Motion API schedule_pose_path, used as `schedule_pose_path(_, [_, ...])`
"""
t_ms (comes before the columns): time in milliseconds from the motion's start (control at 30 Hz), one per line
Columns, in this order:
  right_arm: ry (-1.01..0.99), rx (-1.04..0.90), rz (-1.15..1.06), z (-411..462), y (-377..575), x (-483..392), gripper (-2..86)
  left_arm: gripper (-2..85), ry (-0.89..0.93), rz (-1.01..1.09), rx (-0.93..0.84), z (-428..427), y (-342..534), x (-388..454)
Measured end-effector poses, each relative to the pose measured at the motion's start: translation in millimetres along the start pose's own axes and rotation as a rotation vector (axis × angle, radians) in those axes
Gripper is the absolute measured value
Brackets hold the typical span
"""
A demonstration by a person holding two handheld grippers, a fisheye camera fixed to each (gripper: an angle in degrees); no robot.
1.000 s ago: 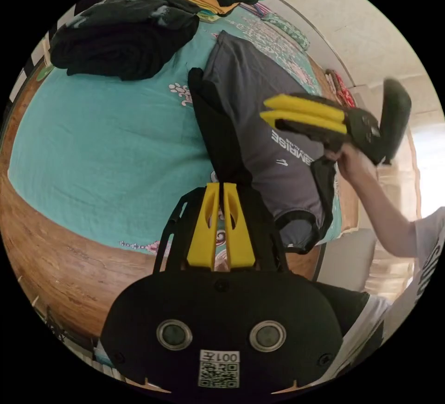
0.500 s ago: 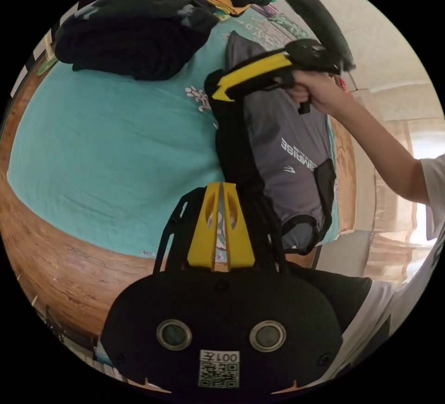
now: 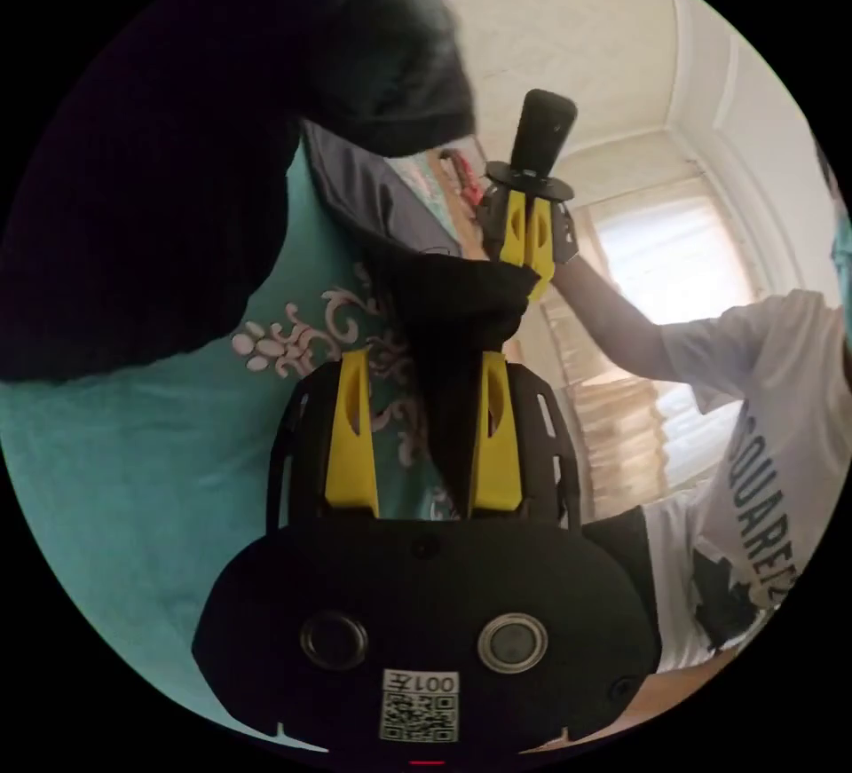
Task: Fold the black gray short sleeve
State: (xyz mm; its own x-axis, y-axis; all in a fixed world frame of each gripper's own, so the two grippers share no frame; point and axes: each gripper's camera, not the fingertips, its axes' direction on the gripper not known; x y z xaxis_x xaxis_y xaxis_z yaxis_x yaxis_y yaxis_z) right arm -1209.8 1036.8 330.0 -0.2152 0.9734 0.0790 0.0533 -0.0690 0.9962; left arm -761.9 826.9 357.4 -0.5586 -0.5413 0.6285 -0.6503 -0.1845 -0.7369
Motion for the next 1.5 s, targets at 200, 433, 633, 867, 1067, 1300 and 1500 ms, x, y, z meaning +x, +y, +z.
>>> schedule_pose_path(200, [-0.131,0.071,-0.041,-46,-15,38,1.5,1.5,0.316,0.060,0.127,-17,-9,16])
schedule_pose_path(433, [0.070,0.089,0.092,-68,-24,54,1.8,-0.9,-0.006,-0.012,0.153,-69,18,93])
schedule_pose_path(633, [0.334,-0.111,0.154,-54,-57,49,2.8,-1.0,-0.248,-0.068,0.120,-86,33,148])
schedule_pose_path(867, [0.357,-0.251,0.142,-74,-104,51,8.5,-0.7,-0.309,-0.138,0.054,-50,31,168])
schedule_pose_path(1067, [0.268,-0.275,0.192,-91,-128,81,11.5,-0.1,-0.328,-0.043,0.031,1,0,189])
schedule_pose_path(1300, [0.107,-0.364,0.232,-95,-111,104,2.7,2.0,-0.479,0.116,-0.059,36,-8,247])
schedule_pose_path(1500, [0.113,-0.038,0.009,-171,-78,44,0.7,9.7,-0.422,-0.152,0.055,-4,22,230])
